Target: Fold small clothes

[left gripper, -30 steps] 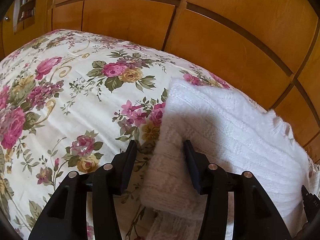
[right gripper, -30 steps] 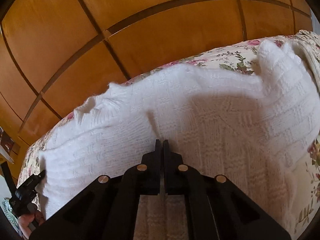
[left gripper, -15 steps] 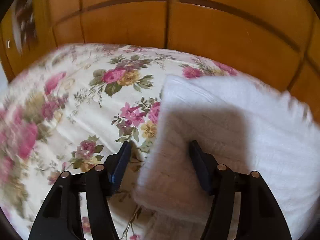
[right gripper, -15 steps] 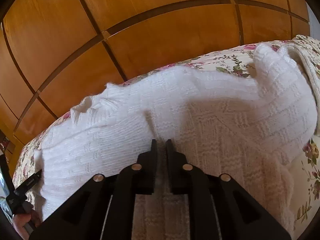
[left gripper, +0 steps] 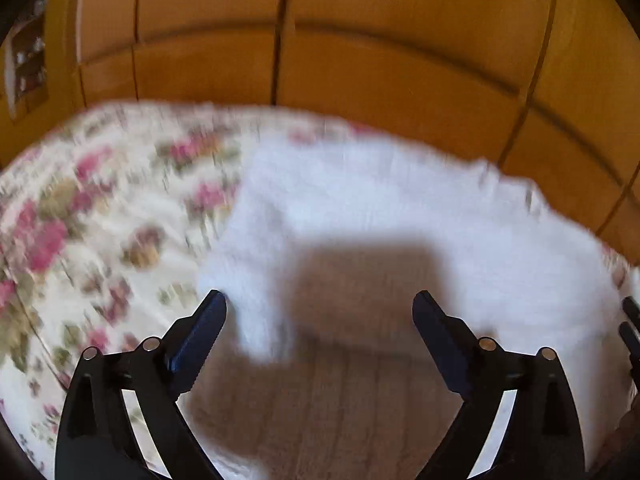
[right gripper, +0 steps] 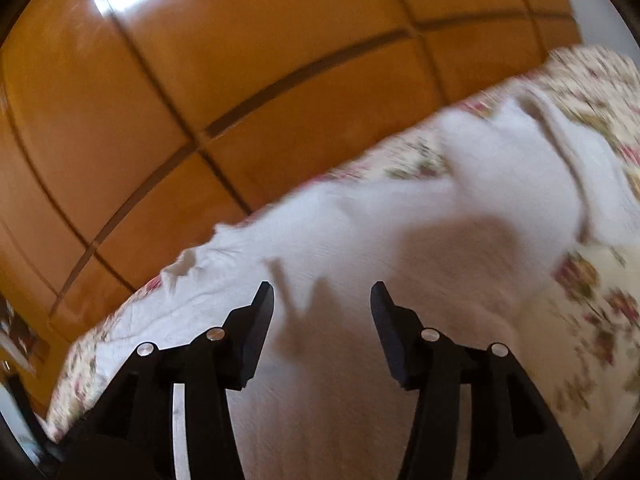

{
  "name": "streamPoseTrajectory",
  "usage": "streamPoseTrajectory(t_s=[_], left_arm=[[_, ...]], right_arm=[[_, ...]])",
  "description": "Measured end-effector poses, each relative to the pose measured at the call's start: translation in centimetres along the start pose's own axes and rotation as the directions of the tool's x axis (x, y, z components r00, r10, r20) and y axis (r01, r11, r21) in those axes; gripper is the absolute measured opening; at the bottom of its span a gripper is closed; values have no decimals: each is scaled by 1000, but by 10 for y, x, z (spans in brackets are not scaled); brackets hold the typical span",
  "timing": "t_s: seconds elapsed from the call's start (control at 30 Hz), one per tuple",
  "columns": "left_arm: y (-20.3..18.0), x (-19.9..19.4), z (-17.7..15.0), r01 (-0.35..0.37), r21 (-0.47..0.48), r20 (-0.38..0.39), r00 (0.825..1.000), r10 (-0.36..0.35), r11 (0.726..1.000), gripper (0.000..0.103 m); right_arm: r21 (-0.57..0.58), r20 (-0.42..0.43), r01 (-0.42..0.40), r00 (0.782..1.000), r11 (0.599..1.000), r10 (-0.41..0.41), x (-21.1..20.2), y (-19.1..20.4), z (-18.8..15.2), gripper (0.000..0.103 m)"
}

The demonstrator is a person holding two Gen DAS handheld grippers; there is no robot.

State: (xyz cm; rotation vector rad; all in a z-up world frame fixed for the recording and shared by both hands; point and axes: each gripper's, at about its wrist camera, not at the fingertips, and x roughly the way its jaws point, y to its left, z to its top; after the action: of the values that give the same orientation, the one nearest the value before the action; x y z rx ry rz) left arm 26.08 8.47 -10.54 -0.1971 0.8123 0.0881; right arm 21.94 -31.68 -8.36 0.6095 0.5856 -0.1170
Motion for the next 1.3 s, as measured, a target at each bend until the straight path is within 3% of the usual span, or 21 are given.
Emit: streamPoseTrajectory(t_s=[0.1,0.2,0.27,0.37,0.47,0.67,0.87,0.97,1.03,1.17,1.3], left_arm=[[10,9,2,21,-64,-35,999,-24,998,93],[7,9,1,14,-53,-32,999,-15,998,95],[5,11,2,9,-47,-41,999,-11,999,96],[6,12,2,13,-48,-49,999,-16,999,98],[7,11,-1,15,-47,-53,998,-18,999,99],[7,12,-1,18,-49,-54,998,-21,999,99],[6,12,-1,18,-50,-55,998,-20,999,99],[6,12,-1,18,-50,-55,998,-20,999,99],[6,11,0,19,-51,-55,998,-22,999,99],[7,13,0,27,-57,-54,998,-30,998,99],[7,13,-1,28,-56,-52,998,-30,998,99]], right_arm=[[89,-22,43,999,995,-41,-15,-29,6,48],[90,-23,108,994,990,-106,-32,-52,17,49],[60,-5,175,985,983,-175,-41,-63,25,51],[55,42,273,960,960,-276,-54,-88,41,64],[44,26,340,940,939,-341,-52,-110,55,65],[49,-10,361,933,931,-360,-46,-134,57,65],[-19,-29,382,923,924,-383,-32,-125,56,66],[-32,-47,415,908,909,-416,-25,-126,55,56],[-35,-49,430,901,902,-431,-24,-127,55,34],[-13,-36,399,916,917,-399,-31,-130,55,8],[-56,-24,367,929,929,-368,-44,-111,56,7]])
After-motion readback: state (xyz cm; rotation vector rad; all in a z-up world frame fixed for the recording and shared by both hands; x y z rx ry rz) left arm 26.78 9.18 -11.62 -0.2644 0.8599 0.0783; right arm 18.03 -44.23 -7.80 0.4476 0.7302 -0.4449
